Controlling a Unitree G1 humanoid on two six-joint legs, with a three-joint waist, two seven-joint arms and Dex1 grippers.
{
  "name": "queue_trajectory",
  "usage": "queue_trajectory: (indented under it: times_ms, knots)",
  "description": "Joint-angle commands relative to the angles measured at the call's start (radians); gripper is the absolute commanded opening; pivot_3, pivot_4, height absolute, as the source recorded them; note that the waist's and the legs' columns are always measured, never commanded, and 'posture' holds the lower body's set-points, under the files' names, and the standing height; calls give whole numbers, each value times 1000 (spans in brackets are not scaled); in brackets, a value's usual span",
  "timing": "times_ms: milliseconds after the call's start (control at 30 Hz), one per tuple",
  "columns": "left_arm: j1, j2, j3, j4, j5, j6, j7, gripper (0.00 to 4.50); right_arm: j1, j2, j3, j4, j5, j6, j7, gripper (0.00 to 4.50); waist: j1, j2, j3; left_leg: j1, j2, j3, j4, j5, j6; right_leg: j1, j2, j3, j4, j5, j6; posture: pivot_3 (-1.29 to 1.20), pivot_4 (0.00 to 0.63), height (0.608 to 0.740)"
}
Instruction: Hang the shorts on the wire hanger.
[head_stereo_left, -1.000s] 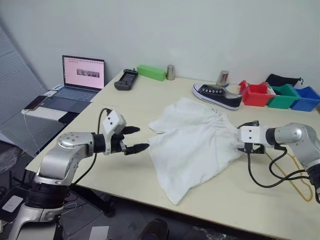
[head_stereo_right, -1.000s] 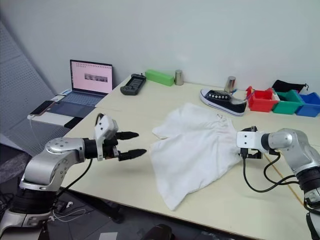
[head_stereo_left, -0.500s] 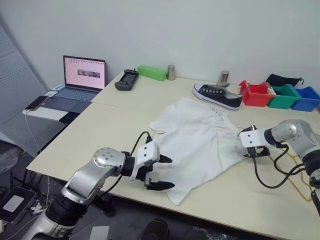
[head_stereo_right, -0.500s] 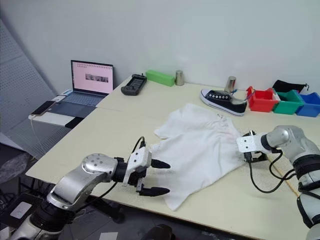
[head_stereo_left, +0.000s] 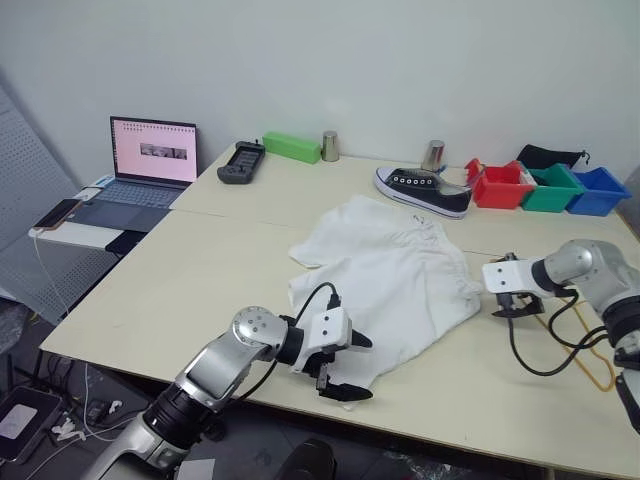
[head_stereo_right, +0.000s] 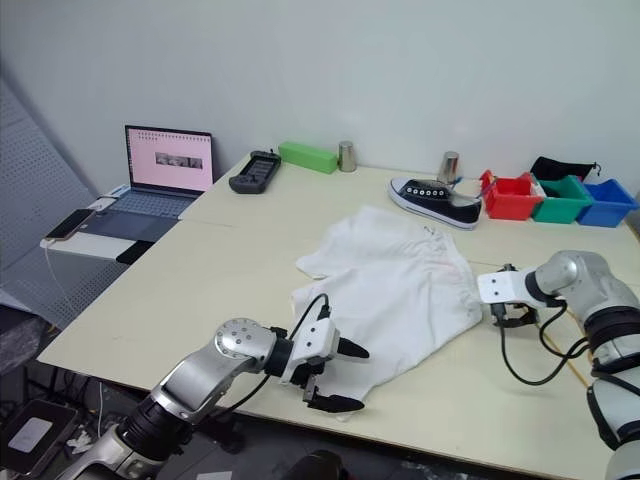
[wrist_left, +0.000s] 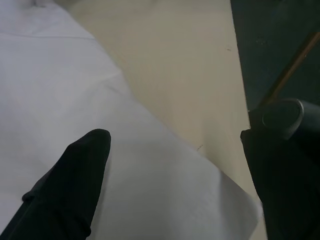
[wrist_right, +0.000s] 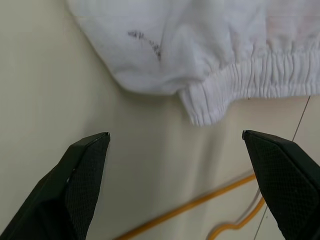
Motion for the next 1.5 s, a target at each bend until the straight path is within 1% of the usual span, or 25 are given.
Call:
queue_trajectory:
  times_ms: [33,200,333,400,433,500,567,633,667,700,733,867,1000,1100,1133,1367,1500]
  knots:
    - [-23,-10,-40,58,98,-88,28,4452,-61,21,-4,37,-17,-31,-39,4500,-5,1,0,0,0,0,1,0,0,0,0,0,1,0,0,368,0,740]
    - [-42,-15,-57,126,167,-131,37,4452,-82,56,-4,82,-24,-46,-80,4500,-12,1,0,0,-1,-1,5,0,0,0,0,0,5,0,0,369,0,740]
    - [-61,-14,-55,162,183,-145,24,4452,-90,70,6,131,-43,-46,-105,4500,-18,1,-1,0,-1,-1,5,0,0,0,0,0,5,0,0,374,0,740]
    - [-76,-16,-51,179,184,-146,20,4500,-104,82,13,163,-68,-51,-156,4135,-22,1,-1,0,-1,-1,5,0,0,0,0,0,6,0,0,377,0,740]
    - [-81,-18,-49,185,184,-148,18,4297,-110,84,19,176,-81,-56,-175,4049,-24,1,-1,0,-1,-1,5,0,0,0,0,0,6,0,0,379,0,740]
    - [-88,-17,-45,192,182,-149,14,3970,-119,86,31,199,-103,-62,-201,3560,-27,2,-1,1,-1,-1,5,0,0,0,0,0,7,0,0,381,0,740]
    - [-91,-13,-42,195,181,-152,10,3480,-129,93,33,224,-109,-53,-218,3056,-31,3,-1,1,-1,0,5,0,0,0,0,1,7,0,0,381,0,740]
    - [-93,-12,-42,198,181,-153,9,3140,-136,98,37,243,-117,-48,-232,2630,-38,3,-2,1,-1,-1,5,0,0,0,0,1,7,0,0,383,0,740]
    - [-93,-12,-41,199,180,-153,9,2823,-140,101,40,251,-123,-48,-240,2310,-45,3,-2,1,-1,-1,5,0,0,0,0,1,7,0,0,383,0,740]
    - [-93,-12,-41,200,181,-153,9,2685,-143,105,42,259,-129,-49,-249,2147,-48,3,-2,1,0,-1,5,0,0,0,0,1,7,0,0,385,0,740]
    - [-94,-13,-40,200,180,-152,10,2416,-146,111,41,267,-132,-47,-258,1859,-49,3,-2,1,0,-1,5,0,0,0,0,1,7,0,0,386,0,740]
    - [-98,-16,-34,205,176,-149,12,1770,-160,130,42,278,-132,-56,-266,1063,-54,3,-2,2,0,-1,5,0,0,0,0,1,8,0,0,389,0,740]
    - [-105,-18,-29,218,175,-156,16,782,-164,144,34,279,-120,-64,-259,5,-54,3,-2,2,0,-1,5,0,1,0,0,1,8,0,0,393,0,740]
    - [-109,-20,-24,227,177,-162,18,121,-164,147,39,274,-123,-77,-254,0,-54,3,-2,2,-1,-1,5,0,1,0,0,1,8,0,0,396,0,740]
    - [-109,-20,-23,230,178,-165,18,48,-163,147,40,274,-124,-80,-254,0,-54,3,-2,2,-1,-1,5,0,1,0,0,1,8,0,0,397,0,740]
    - [-105,-5,-6,240,175,-184,18,48,-155,128,42,266,-129,-117,-256,0,-54,3,-2,2,-1,-1,5,0,1,0,0,1,8,0,0,405,0,740]
    - [-109,17,13,258,187,-201,27,48,-139,120,16,239,-86,-135,-200,0,-55,3,-2,2,-1,-1,5,0,1,0,0,1,8,0,0,407,0,740]
